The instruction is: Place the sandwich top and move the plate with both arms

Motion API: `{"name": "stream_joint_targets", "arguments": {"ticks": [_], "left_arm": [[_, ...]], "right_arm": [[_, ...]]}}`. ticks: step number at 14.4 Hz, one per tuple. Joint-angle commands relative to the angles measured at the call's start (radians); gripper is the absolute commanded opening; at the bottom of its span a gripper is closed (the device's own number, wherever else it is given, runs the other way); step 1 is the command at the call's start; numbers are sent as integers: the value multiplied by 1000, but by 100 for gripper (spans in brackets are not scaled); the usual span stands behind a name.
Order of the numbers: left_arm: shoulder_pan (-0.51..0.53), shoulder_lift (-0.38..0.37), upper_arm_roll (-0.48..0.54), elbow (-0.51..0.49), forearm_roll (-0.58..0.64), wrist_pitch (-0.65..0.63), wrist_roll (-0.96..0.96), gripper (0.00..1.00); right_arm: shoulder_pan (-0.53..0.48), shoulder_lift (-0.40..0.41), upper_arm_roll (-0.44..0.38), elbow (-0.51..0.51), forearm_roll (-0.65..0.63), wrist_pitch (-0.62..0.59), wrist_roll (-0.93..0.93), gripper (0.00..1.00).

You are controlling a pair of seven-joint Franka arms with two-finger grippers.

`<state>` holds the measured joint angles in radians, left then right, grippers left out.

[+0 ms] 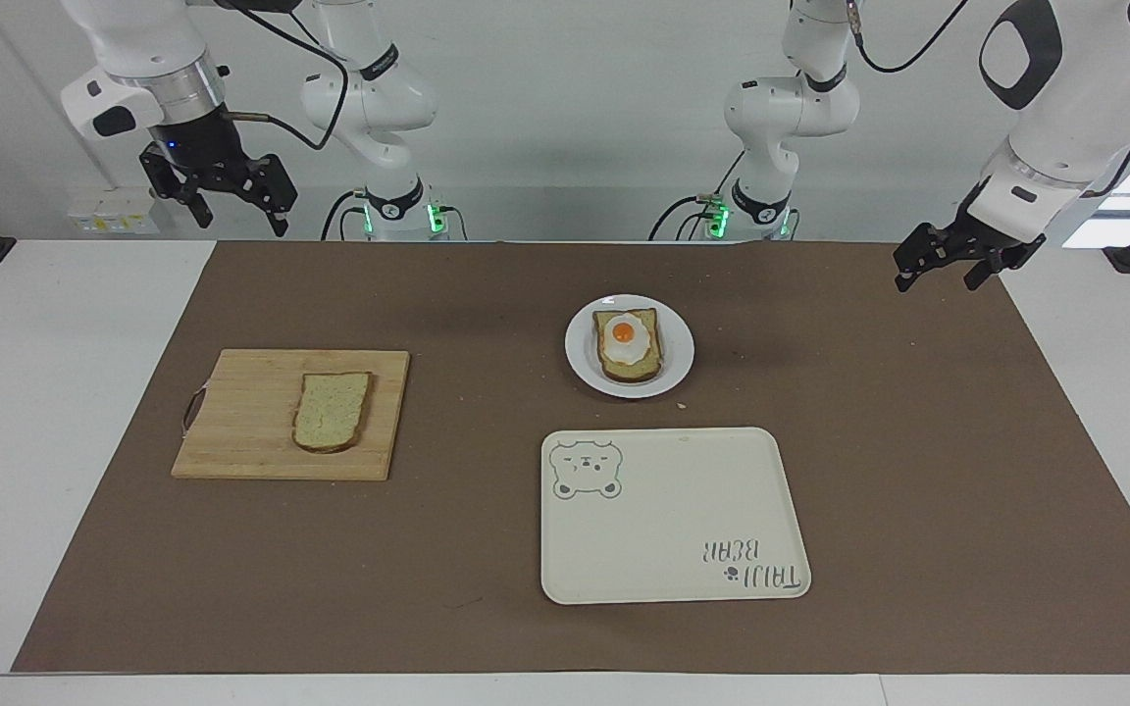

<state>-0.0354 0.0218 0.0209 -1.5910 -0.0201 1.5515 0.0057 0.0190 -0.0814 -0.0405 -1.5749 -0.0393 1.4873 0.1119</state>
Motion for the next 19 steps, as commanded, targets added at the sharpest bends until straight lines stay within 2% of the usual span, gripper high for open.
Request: {"name": "stream_joint_targets", "arguments": {"ticks": [1,19], "left_arm": [[2,-22,-1,-17,-4,-11,-6,100],[2,-22,-1,-17,-4,-11,-6,100]], "right_arm": [[-11,-11,7,-4,2,-7,-28,100],[-11,-20,7,-25,2,22,-28,100]]}}
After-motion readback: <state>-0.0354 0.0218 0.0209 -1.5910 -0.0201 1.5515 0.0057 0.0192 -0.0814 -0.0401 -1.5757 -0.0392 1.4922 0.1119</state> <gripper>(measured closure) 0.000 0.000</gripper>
